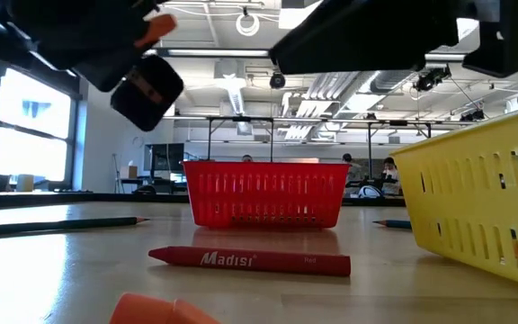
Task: Sort crayons/erasers/pens/pencils in bins
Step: Put the orange eraser into the yellow bin
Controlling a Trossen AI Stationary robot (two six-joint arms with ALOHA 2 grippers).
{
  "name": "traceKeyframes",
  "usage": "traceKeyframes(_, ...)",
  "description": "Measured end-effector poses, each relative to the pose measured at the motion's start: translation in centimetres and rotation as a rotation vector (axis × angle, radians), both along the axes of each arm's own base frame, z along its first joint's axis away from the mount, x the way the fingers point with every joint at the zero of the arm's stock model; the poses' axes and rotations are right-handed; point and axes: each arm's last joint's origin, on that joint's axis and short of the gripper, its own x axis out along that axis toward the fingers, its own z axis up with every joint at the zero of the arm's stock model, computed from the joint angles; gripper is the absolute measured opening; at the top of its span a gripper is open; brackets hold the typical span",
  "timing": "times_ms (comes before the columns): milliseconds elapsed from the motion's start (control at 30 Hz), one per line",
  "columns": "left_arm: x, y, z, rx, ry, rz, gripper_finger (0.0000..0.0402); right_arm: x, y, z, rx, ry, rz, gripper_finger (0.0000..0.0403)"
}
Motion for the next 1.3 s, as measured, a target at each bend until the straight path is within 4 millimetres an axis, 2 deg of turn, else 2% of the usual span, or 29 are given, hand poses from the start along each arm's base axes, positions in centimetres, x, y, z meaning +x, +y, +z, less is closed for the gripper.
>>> traceKeyframes(200,2.4,0.2,-0.3,-0.073,0.02,0.094,0.0,0.2,0.1,0.3,-0.052,-0.027,0.031,0.0126)
traceKeyframes(433,4.3,-0.2,0.6,-0.09,-0.013,0.098,0.0,0.2,0.2,0.4,-0.059,-0.025,0.06,0.0126)
traceKeyframes(1067,4.9,0.8,1.1,-0.133,-0.024,0.155,0.0,0.3,0.6,0.9,-0.053,-0.074,0.094,0.0122)
traceKeyframes(1167,4.9,0.8,1.1,-0.133,-0.025,0.154,0.0,0.3,0.6,0.9,-0.053,-0.075,0.093,0.0104)
traceKeyframes(1300,4.9,0.8,1.1,-0.129,-0.026,0.144,0.0,0.3,0.6,1.0,-0.053,-0.077,0.094,0.0058)
